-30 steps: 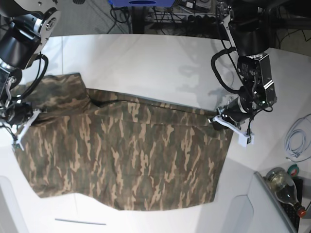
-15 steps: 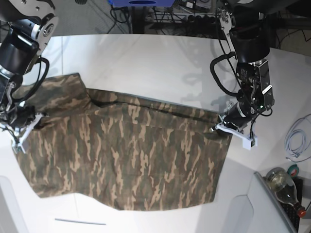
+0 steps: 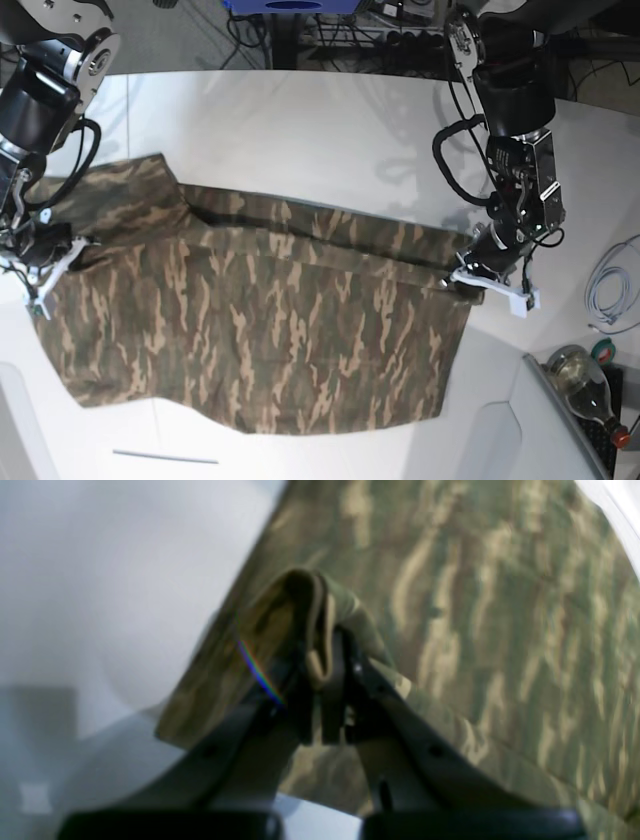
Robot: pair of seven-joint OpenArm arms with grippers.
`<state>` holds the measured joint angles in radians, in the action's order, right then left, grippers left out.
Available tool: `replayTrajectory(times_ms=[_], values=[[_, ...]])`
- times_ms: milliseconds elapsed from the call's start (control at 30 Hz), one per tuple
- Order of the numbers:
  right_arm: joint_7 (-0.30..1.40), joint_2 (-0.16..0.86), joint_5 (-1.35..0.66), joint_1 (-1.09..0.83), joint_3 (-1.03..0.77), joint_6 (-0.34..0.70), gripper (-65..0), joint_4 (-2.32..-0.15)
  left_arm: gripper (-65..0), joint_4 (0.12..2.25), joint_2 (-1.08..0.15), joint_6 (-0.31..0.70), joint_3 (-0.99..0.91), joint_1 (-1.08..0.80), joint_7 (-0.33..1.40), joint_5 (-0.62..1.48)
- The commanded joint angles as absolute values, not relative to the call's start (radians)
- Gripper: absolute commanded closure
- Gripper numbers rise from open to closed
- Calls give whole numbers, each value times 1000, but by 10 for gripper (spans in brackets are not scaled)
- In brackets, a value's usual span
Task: Layout the t-shirt on the table in an organized manner, then fold the t-shirt properly
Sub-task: 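Pull the held shirt edge toward the robot and release it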
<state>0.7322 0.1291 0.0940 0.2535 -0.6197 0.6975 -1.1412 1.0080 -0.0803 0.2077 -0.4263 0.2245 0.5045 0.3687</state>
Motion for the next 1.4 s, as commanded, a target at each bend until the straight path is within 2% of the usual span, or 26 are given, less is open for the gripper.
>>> replayTrajectory(times_ms=[0, 267, 433, 700, 767, 867, 933, 967, 1067, 1167, 1267, 1367], values=[[711, 143, 84, 275, -622, 698, -2, -1159, 0, 1006, -88, 211, -426, 249, 481, 380], [667, 143, 82, 274, -622, 661, -3, -1156, 0, 951, -88, 209, -426, 268, 429, 380], [647, 143, 81, 260, -622, 596, -3, -1153, 0, 949, -88, 209, -426, 269, 421, 381], [633, 139, 81, 257, -622, 595, -14, -1153, 0, 947, -88, 209, -420, 294, 421, 375], [634, 139, 81, 255, -622, 595, -81, -1156, 0, 947, -87, 209, -420, 295, 421, 375], [634, 139, 81, 246, -625, 595, -263, -1161, 0, 947, -85, 209, -421, 295, 421, 375], [634, 137, 79, 231, -674, 595, -353, -1185, -13, 947, -85, 209, -426, 295, 421, 377], [634, 125, 79, 223, -711, 595, -371, -1216, -86, 947, -87, 209, -426, 295, 421, 380], [636, 65, 79, 176, -805, 598, -369, -1323, -303, 958, -88, 209, -427, 297, 421, 381], [693, 21, 77, 111, -828, 601, -369, -1428, -467, 963, -96, 213, -429, 297, 418, 383], [746, -36, 35, 64, -839, 601, -371, -1494, -558, 1009, -108, 214, -475, 285, 377, 384], [777, -79, -70, 10, -868, 598, -371, -1529, -571, 1081, -108, 217, -581, 240, 366, 384]])
